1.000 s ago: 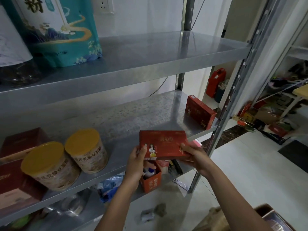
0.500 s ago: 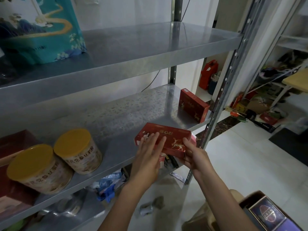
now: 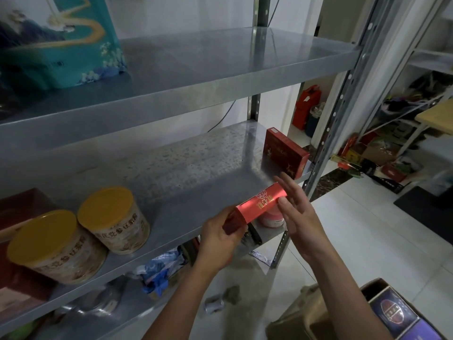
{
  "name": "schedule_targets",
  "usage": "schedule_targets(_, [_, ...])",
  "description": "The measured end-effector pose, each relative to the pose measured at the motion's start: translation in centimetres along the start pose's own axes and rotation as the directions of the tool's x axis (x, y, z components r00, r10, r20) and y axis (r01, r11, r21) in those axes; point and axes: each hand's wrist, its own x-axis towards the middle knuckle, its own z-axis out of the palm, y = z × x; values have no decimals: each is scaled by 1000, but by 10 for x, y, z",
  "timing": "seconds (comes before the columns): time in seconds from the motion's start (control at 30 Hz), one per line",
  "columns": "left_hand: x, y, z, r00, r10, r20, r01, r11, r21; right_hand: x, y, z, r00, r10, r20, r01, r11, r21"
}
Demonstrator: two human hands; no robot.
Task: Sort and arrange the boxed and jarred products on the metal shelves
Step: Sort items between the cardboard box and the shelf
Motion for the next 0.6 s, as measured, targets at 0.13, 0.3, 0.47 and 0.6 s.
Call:
schedule_targets(0.13, [-4, 8, 1, 991, -53, 123, 72, 985, -158, -4, -6, -8, 995, -12, 102, 17, 999, -47])
schedule_targets(0.3, [-10, 16, 0, 995, 77, 60, -65, 980, -188, -8, -4, -12, 999, -43, 9, 43, 997, 59])
schedule_targets(0.47, [-7, 22, -5, 967, 229, -110, -234, 972, -31, -11, -5, -6, 993, -114, -27, 110, 988, -109])
schedule_targets(0.6, [-6, 22, -9, 969, 198, -145, -203, 979, -18, -13, -8, -6, 983, -183, 16, 183, 973, -141])
